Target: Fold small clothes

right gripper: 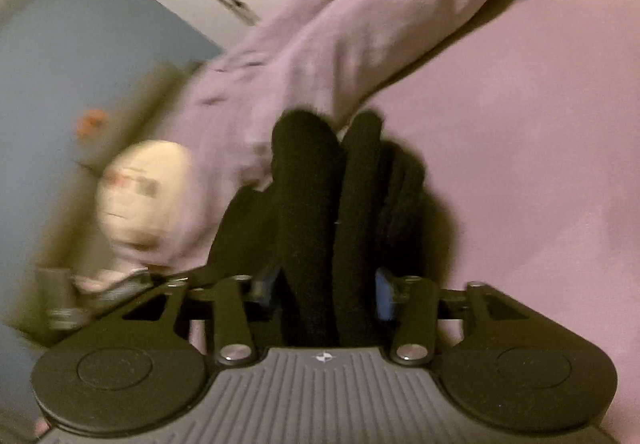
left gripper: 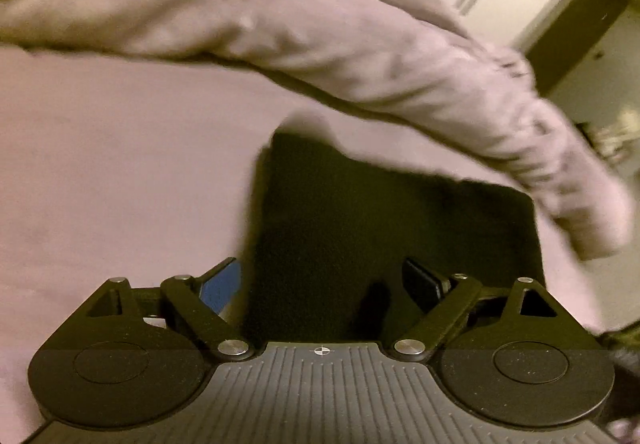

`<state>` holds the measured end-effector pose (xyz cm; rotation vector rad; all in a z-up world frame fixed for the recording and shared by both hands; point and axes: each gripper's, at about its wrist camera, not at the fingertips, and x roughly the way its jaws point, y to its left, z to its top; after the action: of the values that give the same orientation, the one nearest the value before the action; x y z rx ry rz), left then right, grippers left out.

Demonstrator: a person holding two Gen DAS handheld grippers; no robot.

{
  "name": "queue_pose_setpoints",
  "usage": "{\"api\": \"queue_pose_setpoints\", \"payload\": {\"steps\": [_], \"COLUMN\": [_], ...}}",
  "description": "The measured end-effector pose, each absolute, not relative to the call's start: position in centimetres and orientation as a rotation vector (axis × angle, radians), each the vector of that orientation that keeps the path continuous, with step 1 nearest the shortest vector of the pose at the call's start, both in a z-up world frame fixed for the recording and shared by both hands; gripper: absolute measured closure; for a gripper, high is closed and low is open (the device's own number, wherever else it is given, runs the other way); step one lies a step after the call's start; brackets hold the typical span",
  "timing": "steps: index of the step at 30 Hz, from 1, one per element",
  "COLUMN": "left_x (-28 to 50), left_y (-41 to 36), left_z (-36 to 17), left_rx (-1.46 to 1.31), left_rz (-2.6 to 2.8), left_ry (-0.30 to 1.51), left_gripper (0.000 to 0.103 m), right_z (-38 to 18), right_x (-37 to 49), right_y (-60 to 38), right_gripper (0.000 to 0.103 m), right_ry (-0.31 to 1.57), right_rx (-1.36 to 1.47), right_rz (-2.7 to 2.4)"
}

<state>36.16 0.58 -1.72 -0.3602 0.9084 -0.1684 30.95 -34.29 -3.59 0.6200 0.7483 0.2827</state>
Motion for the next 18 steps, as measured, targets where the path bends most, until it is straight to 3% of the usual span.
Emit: {"api": "queue_pose_setpoints", "payload": {"steps": [7,9,11,18], "left_x": [30.3,29.3,29.3,28.6], "left_y": [-0.5,-1.6,-3.2,-5.2], "left_z": [-0.1,-0.2,-0.7,-2.3], "left_rx": [-0.191,-0.161,-0.154,-0.071], "left_rz": [-0.081,-0.077,-0.094,-0.092], "left_ry": [0.789,0.794,0.820,0.847], "left_gripper": [0.007,0.007,0.007,0.006], "right_z": [0.0,0.0,-0.6,-4.3], "right_x": [24.9,24.8,25.3,25.5], "right_y": [-27.7,-25.1,-23.0,-21.7], "right_gripper": [0.047,0.052,0.068,0.071], "right_ry": [0.529,0.524,0.572,0.651], "right_rx": [0.161,0.105,0.070,-0.073], "right_rz": [0.163,0.176,0.174,0.052]}}
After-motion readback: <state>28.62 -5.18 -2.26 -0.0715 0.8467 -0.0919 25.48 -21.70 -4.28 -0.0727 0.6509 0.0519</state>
